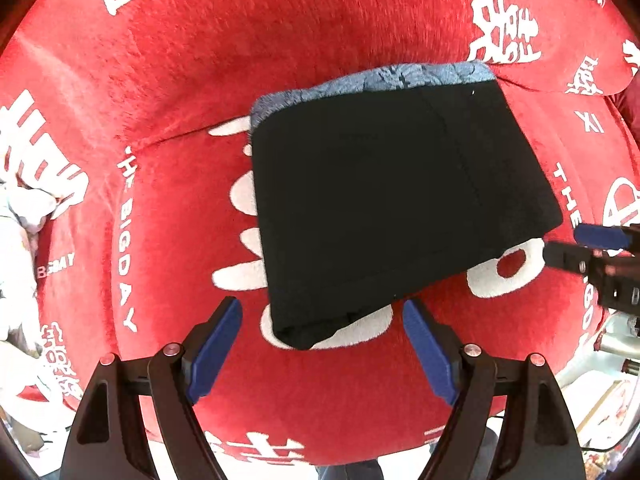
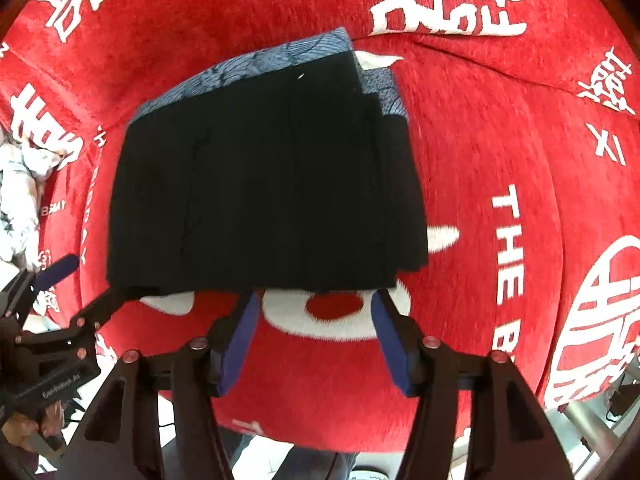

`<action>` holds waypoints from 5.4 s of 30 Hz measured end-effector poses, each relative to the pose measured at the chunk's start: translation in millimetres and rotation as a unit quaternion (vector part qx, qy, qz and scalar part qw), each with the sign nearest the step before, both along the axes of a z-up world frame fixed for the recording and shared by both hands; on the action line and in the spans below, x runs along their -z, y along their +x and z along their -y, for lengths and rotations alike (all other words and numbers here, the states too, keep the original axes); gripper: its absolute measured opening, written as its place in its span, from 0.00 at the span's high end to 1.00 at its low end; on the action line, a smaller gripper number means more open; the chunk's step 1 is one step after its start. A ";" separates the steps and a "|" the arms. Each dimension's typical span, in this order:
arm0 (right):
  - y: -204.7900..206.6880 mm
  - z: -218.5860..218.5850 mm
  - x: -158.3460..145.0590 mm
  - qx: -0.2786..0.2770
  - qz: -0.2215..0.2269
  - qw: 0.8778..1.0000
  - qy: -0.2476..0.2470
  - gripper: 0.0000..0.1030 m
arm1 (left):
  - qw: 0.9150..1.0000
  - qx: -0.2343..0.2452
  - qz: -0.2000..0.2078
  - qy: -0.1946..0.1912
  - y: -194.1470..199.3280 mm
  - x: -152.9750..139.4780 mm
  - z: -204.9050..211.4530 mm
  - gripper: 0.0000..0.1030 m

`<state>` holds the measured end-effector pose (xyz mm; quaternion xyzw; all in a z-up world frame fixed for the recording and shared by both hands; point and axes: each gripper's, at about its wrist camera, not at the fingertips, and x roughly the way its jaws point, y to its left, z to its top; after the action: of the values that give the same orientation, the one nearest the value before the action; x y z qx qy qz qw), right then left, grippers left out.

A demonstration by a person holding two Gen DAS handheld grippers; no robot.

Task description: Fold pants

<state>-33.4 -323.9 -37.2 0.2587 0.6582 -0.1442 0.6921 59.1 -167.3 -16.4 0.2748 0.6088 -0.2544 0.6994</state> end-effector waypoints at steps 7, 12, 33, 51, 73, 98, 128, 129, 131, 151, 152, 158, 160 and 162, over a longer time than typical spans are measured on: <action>-6.5 -21.4 -42.0 -0.011 0.002 0.999 -0.043 0.21 | 1.000 -0.010 -0.004 -0.005 -0.6 -32.9 -6.7 0.19; -14.8 -24.8 -64.9 0.008 0.000 0.998 -0.064 0.21 | 1.000 0.008 0.003 0.000 -3.4 -55.6 -15.6 0.19; -71.9 -49.9 -141.5 0.057 -0.002 0.994 -0.096 0.21 | 0.994 0.105 0.004 -0.025 -28.6 -120.7 -21.4 0.19; -81.0 -50.5 -154.2 0.063 -0.008 0.991 -0.118 0.21 | 0.991 0.125 0.009 -0.051 -36.6 -133.5 -6.4 0.19; -61.0 -54.2 -157.2 0.026 -0.006 0.990 -0.141 0.21 | 0.997 0.046 -0.004 -0.054 -18.8 -127.3 -35.5 0.19; -41.0 -30.0 -111.6 -0.026 -0.017 0.993 -0.110 0.21 | 1.000 -0.002 -0.005 -0.001 -2.0 -74.4 -22.6 0.19; -11.5 25.1 34.4 -0.061 -0.050 0.996 -0.048 0.21 | 0.996 -0.056 -0.051 -0.049 25.3 45.6 -0.2 0.19; -11.5 26.9 33.4 -0.058 -0.043 0.997 -0.041 0.21 | 0.996 -0.055 -0.057 -0.050 27.7 46.3 -0.9 0.19; -10.6 32.7 31.5 -0.053 -0.029 0.998 -0.024 0.21 | 0.995 -0.055 -0.067 -0.058 31.8 44.4 -2.3 0.19; -1.5 122.6 72.7 0.038 0.090 0.978 0.184 0.20 | 0.960 -0.108 -0.184 -0.181 117.6 70.1 -31.4 0.00; -2.0 124.6 75.2 0.040 0.094 0.976 0.193 0.19 | 0.956 -0.113 -0.195 -0.187 120.2 75.6 -31.6 0.00; -1.2 128.0 90.5 0.039 0.116 0.959 0.255 0.12 | 0.955 -0.096 -0.206 -0.189 121.1 98.0 -13.6 0.00; 4.1 128.2 97.3 0.034 0.121 0.955 0.269 0.12 | 0.962 -0.085 -0.195 -0.173 117.4 107.0 -2.0 0.00; 9.7 130.8 103.3 0.041 0.130 0.950 0.279 0.10 | 0.963 -0.084 -0.187 -0.173 112.9 111.8 5.0 0.00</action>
<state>-23.7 -454.7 -140.5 0.4849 0.5651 0.0521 0.6655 172.0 -172.3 -128.2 0.0453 0.6963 -0.3430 0.6288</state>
